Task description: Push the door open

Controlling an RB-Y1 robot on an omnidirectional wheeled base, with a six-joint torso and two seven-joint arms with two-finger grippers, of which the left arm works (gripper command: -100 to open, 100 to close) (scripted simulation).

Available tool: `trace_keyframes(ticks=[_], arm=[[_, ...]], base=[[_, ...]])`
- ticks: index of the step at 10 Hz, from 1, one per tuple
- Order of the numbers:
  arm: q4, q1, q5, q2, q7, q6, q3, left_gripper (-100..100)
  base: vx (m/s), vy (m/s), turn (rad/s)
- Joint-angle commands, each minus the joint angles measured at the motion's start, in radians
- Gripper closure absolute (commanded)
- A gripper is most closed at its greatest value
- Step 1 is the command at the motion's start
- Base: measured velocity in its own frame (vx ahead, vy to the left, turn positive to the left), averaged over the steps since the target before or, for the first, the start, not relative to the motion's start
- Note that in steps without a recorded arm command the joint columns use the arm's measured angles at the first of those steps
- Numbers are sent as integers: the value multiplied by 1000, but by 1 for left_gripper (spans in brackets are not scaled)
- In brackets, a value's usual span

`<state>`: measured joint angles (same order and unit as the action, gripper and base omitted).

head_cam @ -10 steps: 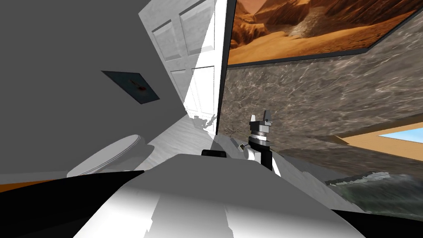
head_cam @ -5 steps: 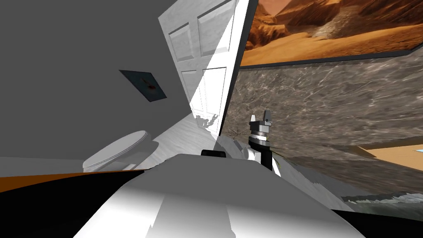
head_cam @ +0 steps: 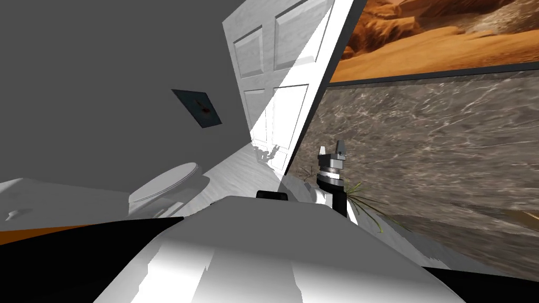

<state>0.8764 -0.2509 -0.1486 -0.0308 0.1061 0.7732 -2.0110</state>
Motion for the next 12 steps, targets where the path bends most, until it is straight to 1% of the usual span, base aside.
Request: trace_keyframes(ticks=[1, 3, 4, 5, 6, 7, 8, 9, 11, 12], arm=[[28, -11, 6, 11, 3, 5, -12, 100], [35, -14, 18, 44, 11, 6, -62, 100], [37, -15, 21, 56, 13, 6, -79, 100], [38, -12, 19, 53, 8, -1, -67, 100], [39, -10, 29, 32, 13, 1, -37, 100], [40, -10, 32, 27, 14, 1, -29, 100], [41, -10, 38, 16, 18, 2, -13, 100], [42, -10, 41, 12, 20, 2, -6, 100], [45, -10, 56, -2, 29, 3, 17, 100], [45, -10, 56, -2, 29, 3, 17, 100]], base=[[81, 173, 108], [73, 166, 98], [67, 125, 55], [30, 47, 24], [19, 69, 169], [2, 99, 90], [15, 115, 72], [23, 119, 99], [27, 143, 130], [35, 102, 65]])
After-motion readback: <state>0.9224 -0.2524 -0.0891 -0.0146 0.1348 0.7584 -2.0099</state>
